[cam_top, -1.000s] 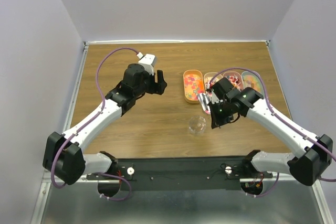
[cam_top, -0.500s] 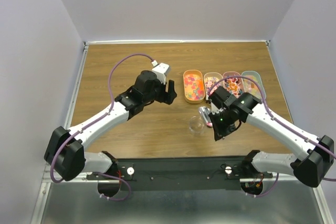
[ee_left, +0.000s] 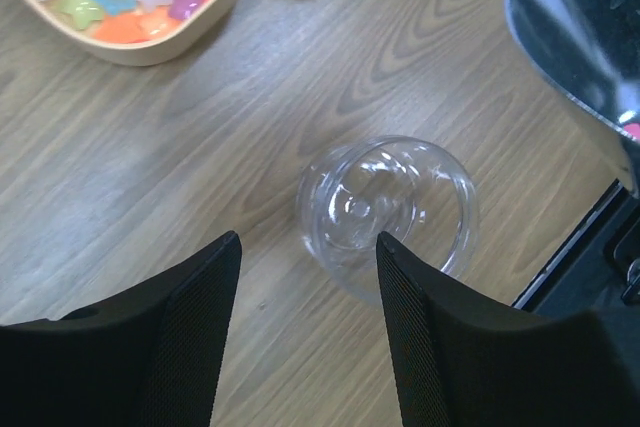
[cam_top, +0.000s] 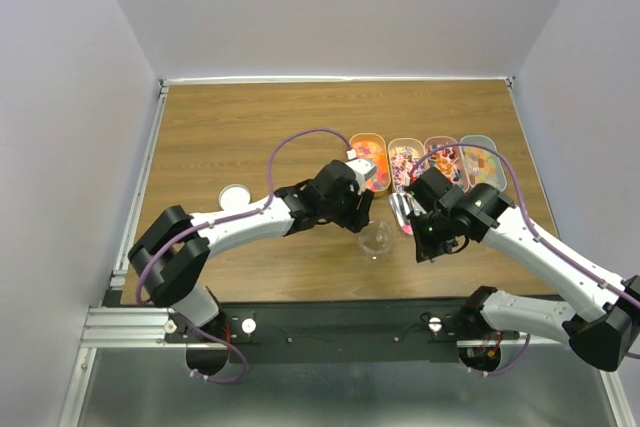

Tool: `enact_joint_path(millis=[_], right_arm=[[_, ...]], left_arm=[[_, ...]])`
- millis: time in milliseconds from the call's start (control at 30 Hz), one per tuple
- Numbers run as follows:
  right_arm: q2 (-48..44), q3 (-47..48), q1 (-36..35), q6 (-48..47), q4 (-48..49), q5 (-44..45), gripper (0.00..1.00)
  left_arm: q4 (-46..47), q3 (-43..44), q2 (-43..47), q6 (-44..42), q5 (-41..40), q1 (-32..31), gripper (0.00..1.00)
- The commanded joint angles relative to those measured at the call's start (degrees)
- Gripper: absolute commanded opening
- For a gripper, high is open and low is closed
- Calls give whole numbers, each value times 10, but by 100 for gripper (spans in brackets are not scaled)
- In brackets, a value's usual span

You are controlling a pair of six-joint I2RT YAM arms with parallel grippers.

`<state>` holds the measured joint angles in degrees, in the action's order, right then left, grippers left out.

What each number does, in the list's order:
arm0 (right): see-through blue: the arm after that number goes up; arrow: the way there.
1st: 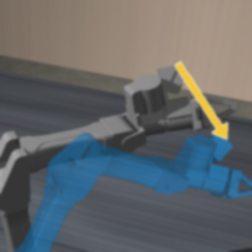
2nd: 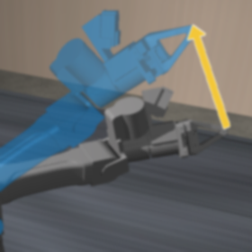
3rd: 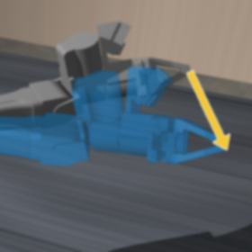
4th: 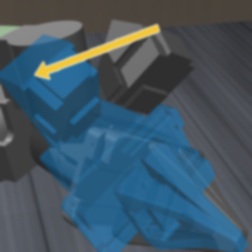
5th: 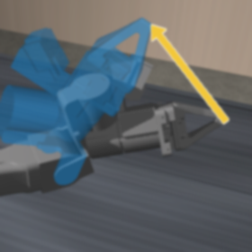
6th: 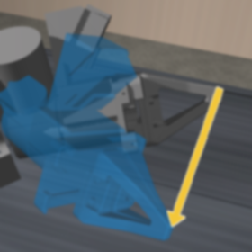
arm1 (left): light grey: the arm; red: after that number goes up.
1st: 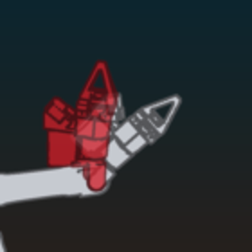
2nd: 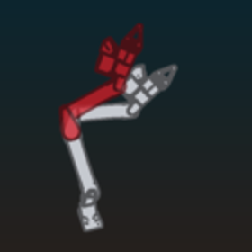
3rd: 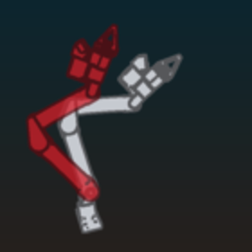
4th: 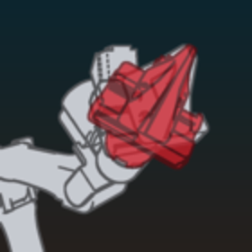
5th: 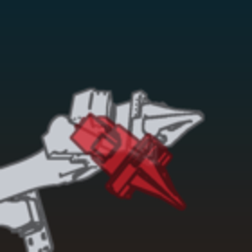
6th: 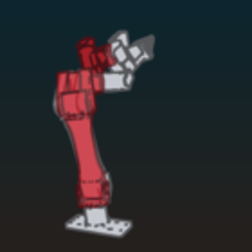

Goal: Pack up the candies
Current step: Move the packing bottle to the center of the board.

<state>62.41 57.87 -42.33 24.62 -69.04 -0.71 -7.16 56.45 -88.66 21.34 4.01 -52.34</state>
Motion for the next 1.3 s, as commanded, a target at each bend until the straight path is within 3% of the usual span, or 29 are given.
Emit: enact_joint_path(millis=[0,267,567,733,900,1267], right_arm=[[-10,-16,-4,3,11,22,1],[-19,-23,-4,0,14,23,1],[-26,-26,-4,1,16,23,1],[-27,-25,-4,-2,16,19,1],[-18,-23,-4,-13,18,11,1],[63,32,-4,-69,29,-25,1]], left_arm=[[-29,50,-44,9,-30,-27,64],[-44,70,-74,13,-53,-35,60],[-45,67,-103,17,-63,-44,48],[-45,71,-107,18,-73,-50,31],[-55,83,-100,17,-102,-49,1],[-158,122,-111,-2,-263,-15,0]])
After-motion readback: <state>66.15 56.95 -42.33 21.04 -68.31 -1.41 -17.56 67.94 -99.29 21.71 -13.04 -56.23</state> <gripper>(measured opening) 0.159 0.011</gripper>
